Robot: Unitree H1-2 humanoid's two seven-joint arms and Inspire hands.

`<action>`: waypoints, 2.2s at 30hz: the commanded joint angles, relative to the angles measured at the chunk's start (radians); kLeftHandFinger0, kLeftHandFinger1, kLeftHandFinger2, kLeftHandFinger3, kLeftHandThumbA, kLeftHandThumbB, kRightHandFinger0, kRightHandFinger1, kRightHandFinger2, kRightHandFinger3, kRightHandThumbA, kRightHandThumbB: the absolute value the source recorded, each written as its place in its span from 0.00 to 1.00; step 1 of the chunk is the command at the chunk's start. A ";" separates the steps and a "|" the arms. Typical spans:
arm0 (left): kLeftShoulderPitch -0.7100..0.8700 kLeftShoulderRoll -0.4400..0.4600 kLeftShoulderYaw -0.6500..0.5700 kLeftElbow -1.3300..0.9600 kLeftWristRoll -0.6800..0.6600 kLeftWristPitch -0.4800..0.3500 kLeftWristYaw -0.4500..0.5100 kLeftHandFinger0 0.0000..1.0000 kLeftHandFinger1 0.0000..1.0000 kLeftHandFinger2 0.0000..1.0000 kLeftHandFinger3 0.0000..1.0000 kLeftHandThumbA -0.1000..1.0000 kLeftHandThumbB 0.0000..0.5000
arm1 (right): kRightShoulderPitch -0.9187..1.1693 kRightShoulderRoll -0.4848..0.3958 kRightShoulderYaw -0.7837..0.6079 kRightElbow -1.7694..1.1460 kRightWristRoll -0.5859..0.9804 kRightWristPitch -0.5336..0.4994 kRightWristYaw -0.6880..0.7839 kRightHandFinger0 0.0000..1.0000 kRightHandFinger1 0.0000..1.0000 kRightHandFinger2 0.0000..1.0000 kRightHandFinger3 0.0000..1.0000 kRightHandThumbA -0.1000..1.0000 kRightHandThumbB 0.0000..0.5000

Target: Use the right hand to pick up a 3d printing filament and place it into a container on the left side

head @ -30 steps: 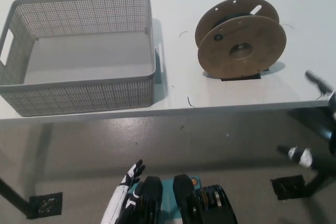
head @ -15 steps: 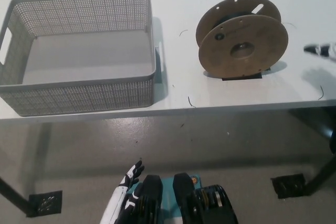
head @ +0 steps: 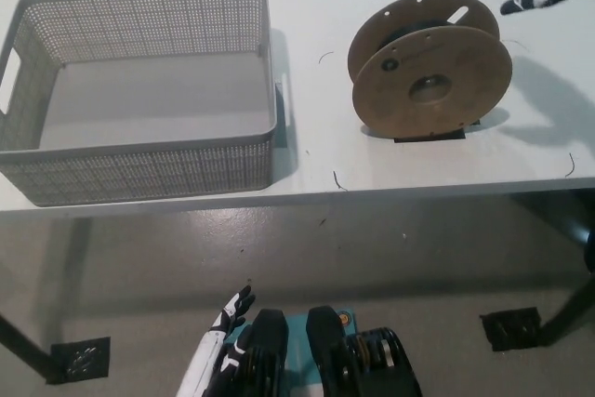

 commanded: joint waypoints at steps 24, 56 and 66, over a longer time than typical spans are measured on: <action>-0.002 0.023 -0.002 -0.041 0.018 -0.064 0.044 1.00 1.00 1.00 1.00 1.00 0.40 | -0.600 0.372 0.281 0.889 -0.193 -0.047 0.320 1.00 1.00 1.00 1.00 1.00 0.71; -0.011 0.042 -0.007 -0.047 0.005 -0.064 0.031 1.00 1.00 1.00 1.00 1.00 0.40 | -0.432 0.455 0.274 1.078 -0.314 -0.119 0.235 1.00 1.00 1.00 1.00 1.00 0.83; -0.031 0.046 0.002 -0.046 0.004 -0.064 0.022 1.00 1.00 1.00 1.00 1.00 0.41 | -0.363 0.498 0.291 1.129 -0.363 -0.216 0.199 1.00 1.00 1.00 1.00 1.00 0.78</action>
